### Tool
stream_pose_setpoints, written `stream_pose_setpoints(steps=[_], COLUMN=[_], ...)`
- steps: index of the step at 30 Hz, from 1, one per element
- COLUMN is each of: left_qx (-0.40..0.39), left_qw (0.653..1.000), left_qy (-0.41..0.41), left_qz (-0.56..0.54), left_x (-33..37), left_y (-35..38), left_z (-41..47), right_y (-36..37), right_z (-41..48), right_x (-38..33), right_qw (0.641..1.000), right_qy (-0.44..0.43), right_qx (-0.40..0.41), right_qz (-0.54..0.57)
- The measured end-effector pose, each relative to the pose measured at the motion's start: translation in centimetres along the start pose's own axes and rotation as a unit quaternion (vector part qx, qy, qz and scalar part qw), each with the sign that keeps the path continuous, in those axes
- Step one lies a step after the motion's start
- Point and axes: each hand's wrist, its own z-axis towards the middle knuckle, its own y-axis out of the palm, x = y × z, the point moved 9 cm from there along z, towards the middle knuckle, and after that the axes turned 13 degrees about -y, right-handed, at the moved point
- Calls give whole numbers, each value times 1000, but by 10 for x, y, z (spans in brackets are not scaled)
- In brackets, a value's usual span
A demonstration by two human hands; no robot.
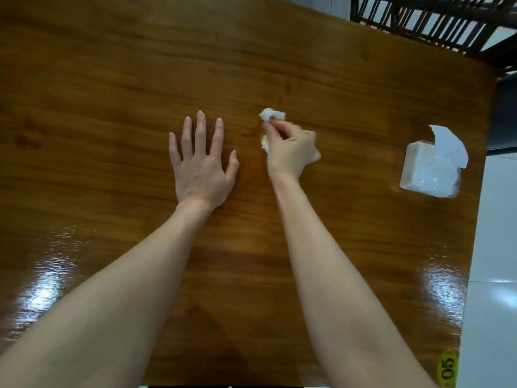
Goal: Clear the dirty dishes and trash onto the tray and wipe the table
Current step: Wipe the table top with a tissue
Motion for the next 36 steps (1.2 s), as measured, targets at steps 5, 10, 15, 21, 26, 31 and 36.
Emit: stream_pose_setpoints(steps=[5,10,15,21,26,31,36], left_qx=[-1,-2,-12,-18,-7,5,14], left_qw=[1000,1000,1000,999,999,1000,1000], left_qy=[3,5,3,6,15,25,24], left_qz=[0,6,-6,-50,-31,-10,-1], left_x=[1,0,-1,-2,6,19,23], left_y=[-1,-1,-3,-12,-16,-14,-8], left_z=[-1,0,0,3,33,62,66], right_y=[-11,-11,27,-30,-12,3,-25], right_z=[5,18,-17,16,31,34,74], right_x=[6,5,-27,17,10,-6,22], right_qw=[999,999,996,999,999,998,995], right_qy=[-3,35,-49,25,32,-42,57], right_qx=[6,24,-78,23,43,-1,83], right_qz=[-40,3,-4,-33,0,-38,-23])
